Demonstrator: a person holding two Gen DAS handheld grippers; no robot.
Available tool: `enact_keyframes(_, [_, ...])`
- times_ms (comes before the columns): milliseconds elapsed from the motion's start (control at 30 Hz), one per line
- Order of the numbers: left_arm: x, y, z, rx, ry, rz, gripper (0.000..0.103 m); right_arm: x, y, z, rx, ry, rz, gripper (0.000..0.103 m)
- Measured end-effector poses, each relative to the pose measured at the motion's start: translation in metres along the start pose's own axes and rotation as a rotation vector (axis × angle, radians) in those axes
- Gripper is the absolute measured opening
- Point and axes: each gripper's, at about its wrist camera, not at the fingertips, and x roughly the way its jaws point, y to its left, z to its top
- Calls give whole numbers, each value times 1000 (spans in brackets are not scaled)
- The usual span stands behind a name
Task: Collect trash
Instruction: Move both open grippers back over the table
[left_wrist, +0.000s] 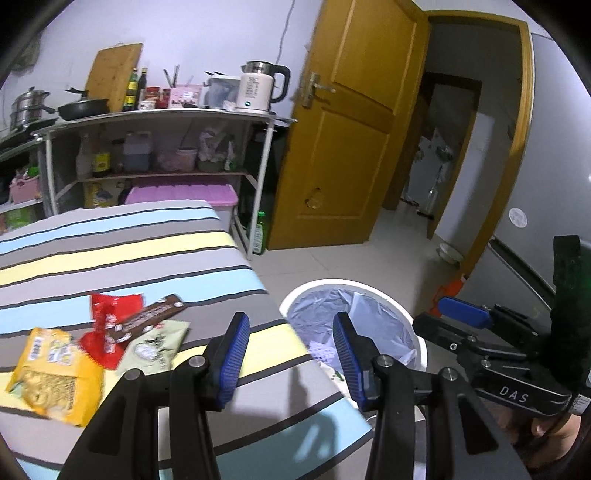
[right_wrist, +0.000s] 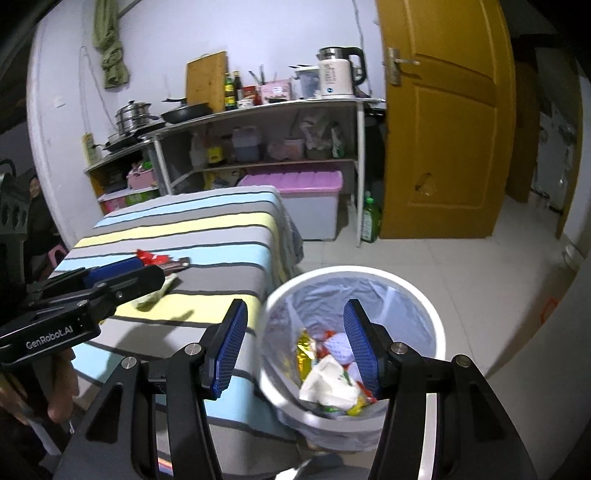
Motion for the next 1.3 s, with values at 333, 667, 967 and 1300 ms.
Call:
enact_keyframes(333, [-38, 32, -13, -56, -43, 68, 56, -7, 43, -3, -67, -13, 68, 55])
enact_keyframes(667, [-68, 56, -25, -83, -75, 116, 56, -6, 68, -7, -100, -18, 136, 55])
enact_keyframes(967, [-86, 79, -34, -104, -96, 183, 56, 6, 85, -12, -113, 9, 184, 55])
enact_keyframes(1300, [-93, 111, -45, -115, -91, 276, 56, 27, 100, -14, -112, 58, 233, 55])
